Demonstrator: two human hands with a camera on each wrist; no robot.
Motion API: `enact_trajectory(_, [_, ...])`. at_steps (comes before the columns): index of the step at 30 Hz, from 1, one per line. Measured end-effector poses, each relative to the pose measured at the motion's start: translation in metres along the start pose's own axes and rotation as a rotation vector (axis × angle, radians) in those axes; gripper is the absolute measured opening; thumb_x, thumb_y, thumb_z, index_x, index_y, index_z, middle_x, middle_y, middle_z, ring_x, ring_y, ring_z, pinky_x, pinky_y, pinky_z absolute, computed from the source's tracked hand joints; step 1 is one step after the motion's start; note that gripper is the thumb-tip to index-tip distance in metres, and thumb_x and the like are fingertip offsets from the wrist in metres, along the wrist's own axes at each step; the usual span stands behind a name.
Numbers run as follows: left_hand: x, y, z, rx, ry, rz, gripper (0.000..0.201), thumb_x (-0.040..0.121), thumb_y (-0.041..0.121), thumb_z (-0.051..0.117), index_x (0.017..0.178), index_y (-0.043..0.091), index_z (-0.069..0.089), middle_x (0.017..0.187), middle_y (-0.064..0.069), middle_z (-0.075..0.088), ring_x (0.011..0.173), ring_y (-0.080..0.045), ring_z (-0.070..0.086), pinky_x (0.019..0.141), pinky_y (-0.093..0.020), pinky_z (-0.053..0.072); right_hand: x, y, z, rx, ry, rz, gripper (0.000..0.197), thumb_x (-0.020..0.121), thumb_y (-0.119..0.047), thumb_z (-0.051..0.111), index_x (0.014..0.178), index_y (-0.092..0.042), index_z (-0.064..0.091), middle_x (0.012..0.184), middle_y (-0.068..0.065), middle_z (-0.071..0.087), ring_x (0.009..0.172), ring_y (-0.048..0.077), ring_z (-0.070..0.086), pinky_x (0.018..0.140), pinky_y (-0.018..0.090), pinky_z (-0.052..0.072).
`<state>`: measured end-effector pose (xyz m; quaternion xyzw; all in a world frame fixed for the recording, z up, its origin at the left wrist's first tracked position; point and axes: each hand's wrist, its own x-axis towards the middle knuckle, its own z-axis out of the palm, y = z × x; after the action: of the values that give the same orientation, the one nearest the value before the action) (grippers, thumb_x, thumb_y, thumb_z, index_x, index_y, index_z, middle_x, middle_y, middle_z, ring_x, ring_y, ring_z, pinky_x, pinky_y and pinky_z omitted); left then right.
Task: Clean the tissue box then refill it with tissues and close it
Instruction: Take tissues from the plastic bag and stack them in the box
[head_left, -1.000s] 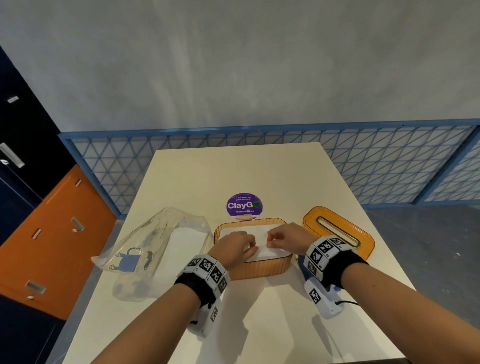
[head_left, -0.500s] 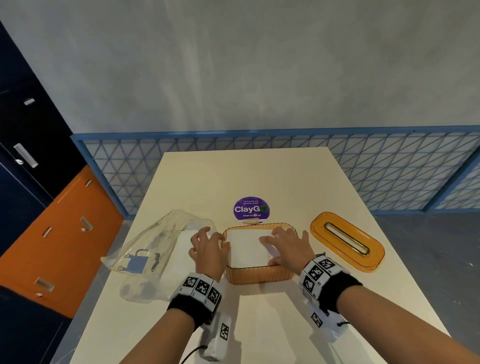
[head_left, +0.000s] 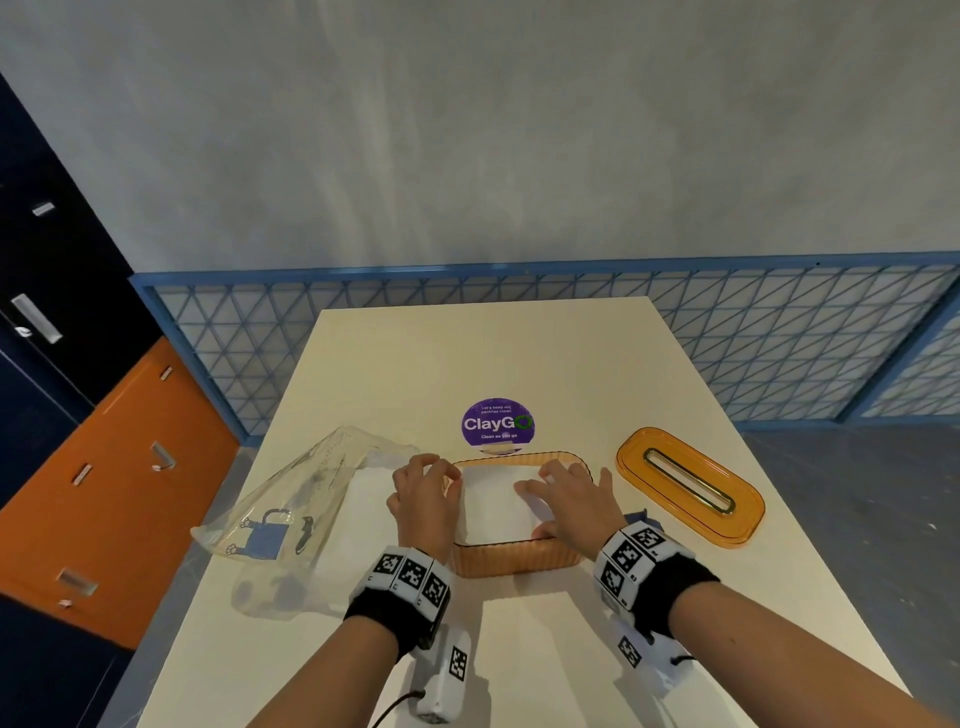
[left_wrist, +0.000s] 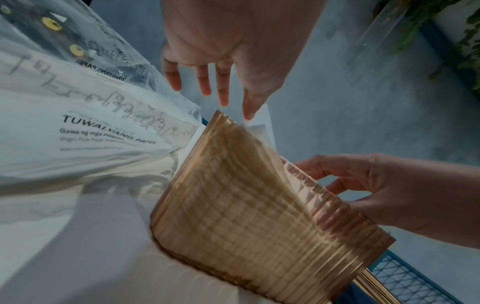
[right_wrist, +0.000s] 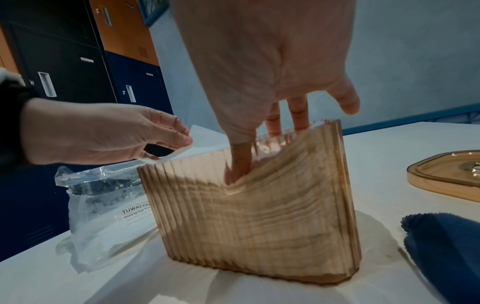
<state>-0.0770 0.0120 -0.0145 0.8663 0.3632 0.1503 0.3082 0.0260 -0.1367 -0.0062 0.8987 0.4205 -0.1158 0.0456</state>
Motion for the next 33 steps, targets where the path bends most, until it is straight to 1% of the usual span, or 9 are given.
enact_trajectory(3, [-0.002,0.001,-0.002,-0.021,-0.035,0.087,0.01,0.094,0.018,0.052,0.099,0.017,0.062,0.115,0.003,0.056,0.118,-0.019,0.041,0.085,-0.03,0.022,0.0,0.001,-0.001,-0.002,-0.008,-0.006,0.055,0.086,-0.044,0.06,0.134,-0.039,0.033,0.144,0.001,0.033,0.133,0.028,0.033,0.108,0.062,0.023])
enact_trajectory(6, [-0.003,-0.001,-0.012,-0.005,-0.24,0.136,0.013,0.09,0.025,0.059,0.099,0.026,0.049,0.099,0.007,0.053,0.114,-0.019,0.045,0.087,-0.03,0.021,-0.001,0.002,-0.005,0.023,-0.012,0.001,0.058,0.085,-0.045,0.061,0.135,-0.036,0.034,0.144,-0.001,0.033,0.133,0.027,0.033,0.109,0.063,0.021])
enact_trajectory(9, [0.0,-0.002,-0.025,0.215,-0.48,0.192,0.061,0.078,0.029,0.073,0.128,0.028,0.038,0.122,0.007,0.048,0.123,-0.017,0.037,0.099,-0.036,0.023,-0.001,0.004,-0.01,0.044,-0.019,0.01,0.061,0.083,-0.046,0.063,0.136,-0.034,0.034,0.143,-0.003,0.034,0.134,0.025,0.033,0.108,0.062,0.021])
enact_trajectory(11, [0.004,0.001,-0.03,0.306,-0.531,0.229,0.077,0.077,0.026,0.075,0.139,0.026,0.029,0.135,0.005,0.044,0.128,-0.019,0.034,0.105,-0.039,0.023,-0.001,0.004,-0.013,0.054,-0.022,0.01,0.063,0.082,-0.046,0.064,0.137,-0.033,0.034,0.144,-0.003,0.033,0.135,0.024,0.031,0.108,0.062,0.021])
enact_trajectory(21, [0.022,0.005,-0.009,0.678,-0.523,0.413,0.087,0.08,0.027,0.071,0.147,0.024,0.016,0.149,0.004,0.027,0.136,-0.019,0.029,0.107,-0.049,0.029,-0.003,-0.001,-0.008,0.001,-0.004,-0.009,0.056,0.081,-0.049,0.064,0.13,-0.039,0.038,0.14,0.0,0.036,0.132,0.027,0.034,0.108,0.066,0.019])
enact_trajectory(24, [0.025,0.013,-0.012,0.446,-0.57,0.249,0.071,0.081,0.04,0.068,0.138,0.024,0.031,0.14,0.006,0.039,0.132,-0.018,0.035,0.106,-0.046,0.026,-0.003,-0.001,-0.007,0.009,-0.001,-0.009,0.054,0.081,-0.048,0.064,0.129,-0.042,0.04,0.14,0.001,0.036,0.132,0.028,0.033,0.108,0.066,0.017])
enact_trajectory(27, [0.028,0.018,-0.012,0.336,-0.383,0.297,0.023,0.096,0.03,0.048,0.115,0.019,0.053,0.122,0.002,0.058,0.119,-0.02,0.048,0.092,-0.038,0.027,-0.004,0.0,-0.008,-0.001,-0.012,-0.017,0.053,0.082,-0.048,0.063,0.13,-0.043,0.039,0.141,0.001,0.035,0.134,0.028,0.031,0.108,0.066,0.014])
enact_trajectory(30, [0.023,0.017,-0.01,0.284,-0.204,0.387,0.018,0.099,0.021,0.042,0.102,0.016,0.059,0.109,0.003,0.064,0.107,-0.019,0.053,0.079,-0.029,0.021,-0.005,0.002,-0.013,0.021,-0.002,-0.016,0.056,0.081,-0.05,0.064,0.131,-0.044,0.039,0.144,-0.001,0.034,0.136,0.026,0.03,0.109,0.066,0.013])
enact_trajectory(33, [0.016,0.01,-0.012,0.227,-0.184,0.454,0.016,0.098,0.018,0.045,0.098,0.012,0.061,0.104,0.0,0.064,0.1,-0.019,0.054,0.082,-0.026,0.022,-0.006,0.005,-0.017,0.131,0.08,0.008,0.074,0.075,-0.046,0.071,0.137,-0.04,0.031,0.146,-0.003,0.029,0.136,0.024,0.03,0.11,0.064,0.013])
